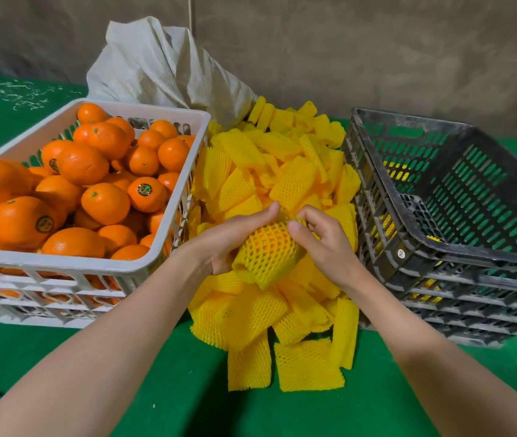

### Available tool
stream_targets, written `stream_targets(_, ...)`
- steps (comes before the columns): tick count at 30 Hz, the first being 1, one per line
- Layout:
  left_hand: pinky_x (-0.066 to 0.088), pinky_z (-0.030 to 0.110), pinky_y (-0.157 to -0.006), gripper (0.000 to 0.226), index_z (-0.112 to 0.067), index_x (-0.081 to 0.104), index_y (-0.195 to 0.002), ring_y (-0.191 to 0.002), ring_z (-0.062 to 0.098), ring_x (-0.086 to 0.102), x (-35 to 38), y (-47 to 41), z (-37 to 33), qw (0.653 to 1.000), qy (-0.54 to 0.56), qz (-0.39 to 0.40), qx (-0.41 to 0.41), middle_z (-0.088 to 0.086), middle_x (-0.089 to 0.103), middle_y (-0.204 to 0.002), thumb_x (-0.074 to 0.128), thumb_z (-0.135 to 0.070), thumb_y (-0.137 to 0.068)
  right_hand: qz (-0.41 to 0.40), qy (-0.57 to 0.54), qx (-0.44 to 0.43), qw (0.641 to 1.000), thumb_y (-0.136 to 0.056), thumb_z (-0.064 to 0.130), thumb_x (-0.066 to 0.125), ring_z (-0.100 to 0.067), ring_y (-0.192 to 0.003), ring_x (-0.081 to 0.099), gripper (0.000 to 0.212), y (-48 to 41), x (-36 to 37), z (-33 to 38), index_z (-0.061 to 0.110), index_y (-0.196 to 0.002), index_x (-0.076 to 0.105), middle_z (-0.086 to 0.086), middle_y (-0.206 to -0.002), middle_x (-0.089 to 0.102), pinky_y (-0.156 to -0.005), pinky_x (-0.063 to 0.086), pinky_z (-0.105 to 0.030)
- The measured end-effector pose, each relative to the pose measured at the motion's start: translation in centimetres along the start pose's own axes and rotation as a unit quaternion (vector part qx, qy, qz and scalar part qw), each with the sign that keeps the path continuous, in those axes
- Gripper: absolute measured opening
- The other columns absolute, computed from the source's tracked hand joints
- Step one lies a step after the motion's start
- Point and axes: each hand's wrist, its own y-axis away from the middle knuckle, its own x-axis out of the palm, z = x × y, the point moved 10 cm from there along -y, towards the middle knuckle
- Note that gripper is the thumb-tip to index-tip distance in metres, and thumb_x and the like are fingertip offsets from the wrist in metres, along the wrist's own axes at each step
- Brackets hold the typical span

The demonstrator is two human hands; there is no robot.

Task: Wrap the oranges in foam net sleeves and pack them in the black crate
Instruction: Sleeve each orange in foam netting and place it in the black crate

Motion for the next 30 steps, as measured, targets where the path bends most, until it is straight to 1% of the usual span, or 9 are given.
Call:
stream_targets(3,0.049,0.037,-0.094,0.08,-0.018,0.061,-0.118,-0.107,0.018,0.063,-0.8,0.1,-1.4,0.986,-0.134,-0.091,0.047,0.002,0.067,-0.116,0.05,-0.071,-0.059,-0.032,0.002,0.049,0.998,-0.087,0.049,0.044,-0.015,-0.062,0.03,0.046,-0.1,-0.3,-1.0,0.008,-0.067,0.036,-0.009,-0.066,0.03,-0.058,0.023,-0.036)
stream_targets(5,0.049,0.031,-0.088,0.067,-0.022,0.062,-0.107,-0.103,0.013,0.061,-0.2,0.2,-2.0,0.977,-0.165,-0.109,0.077,-0.003,0.064,-0.109,0.041,-0.074,-0.07,-0.079,0.075,0.052,0.993,-0.091,0.048,0.045,-0.011,-0.058,0.029,0.047,-0.6,-0.5,-0.8,0.012,-0.063,0.033,-0.001,-0.061,0.031,-0.058,0.021,-0.032)
stream_targets(9,0.045,0.044,-0.1,0.071,-0.01,0.053,-0.131,-0.112,0.026,0.059,-1.3,-0.9,0.1,0.987,-0.004,-0.16,0.022,0.011,0.061,-0.125,0.034,-0.064,-0.09,-0.141,0.182,-0.027,0.973,-0.094,0.021,0.055,-0.011,-0.052,0.025,0.04,-0.8,-1.3,1.3,0.011,-0.062,0.033,0.006,-0.055,0.024,-0.056,0.015,-0.027)
stream_targets(13,0.054,0.039,-0.087,0.048,-0.014,0.065,-0.112,-0.094,0.025,0.069,0.2,-1.5,1.7,0.983,0.164,-0.082,0.0,0.012,0.072,-0.105,0.054,-0.052,-0.086,-0.184,0.175,-0.066,0.965,-0.091,0.017,0.053,-0.015,-0.051,0.022,0.031,-0.6,-2.3,2.4,0.011,-0.065,0.037,-0.005,-0.051,0.029,-0.051,0.01,-0.027)
stream_targets(17,0.05,0.047,-0.089,0.054,-0.016,0.069,-0.104,-0.092,0.028,0.067,1.7,-1.5,2.3,0.988,0.15,0.006,-0.027,0.011,0.071,-0.101,0.062,-0.055,-0.067,-0.191,0.148,-0.069,0.968,-0.087,0.018,0.057,-0.011,-0.052,0.028,0.032,-0.4,-2.5,2.4,0.004,-0.061,0.043,-0.012,-0.05,0.032,-0.048,0.015,-0.025)
stream_targets(23,0.059,0.039,-0.066,0.047,-0.012,0.066,-0.096,-0.074,0.023,0.071,2.4,-1.1,0.5,0.991,0.125,0.047,-0.002,0.01,0.074,-0.085,0.058,-0.048,-0.067,-0.133,0.09,-0.136,0.978,-0.089,0.038,0.054,-0.011,-0.051,0.033,0.053,-1.2,-2.7,3.8,-0.006,-0.06,0.05,-0.02,-0.05,0.041,-0.049,0.023,-0.022)
stream_targets(25,0.059,0.033,-0.058,0.042,-0.014,0.066,-0.09,-0.069,0.019,0.072,2.4,-0.9,-0.5,0.994,0.107,0.026,0.008,0.006,0.074,-0.079,0.057,-0.049,-0.069,-0.132,0.119,-0.143,0.974,-0.089,0.045,0.046,-0.006,-0.062,0.042,0.053,-1.0,-2.9,3.7,-0.005,-0.073,0.055,-0.015,-0.064,0.052,-0.057,0.031,-0.018)
stream_targets(27,0.058,0.027,-0.056,0.036,-0.016,0.065,-0.09,-0.068,0.013,0.072,1.8,-0.9,-1.5,0.998,0.043,-0.022,0.028,0.001,0.075,-0.077,0.058,-0.049,-0.079,-0.111,0.123,-0.107,0.98,-0.085,0.051,0.042,-0.009,-0.093,0.052,0.054,-1.1,-3.0,2.7,0.003,-0.104,0.055,-0.006,-0.1,0.054,-0.077,0.041,-0.019)
stream_targets(30,0.057,0.027,-0.071,0.027,-0.017,0.064,-0.096,-0.08,0.011,0.07,1.1,-0.8,-4.0,0.989,-0.03,-0.106,0.102,-0.002,0.074,-0.088,0.058,-0.042,-0.088,-0.104,0.018,-0.005,0.994,-0.087,0.06,0.044,-0.011,-0.117,0.048,0.054,-1.0,-3.6,0.8,0.022,-0.125,0.039,0.002,-0.124,0.046,-0.092,0.046,-0.026)
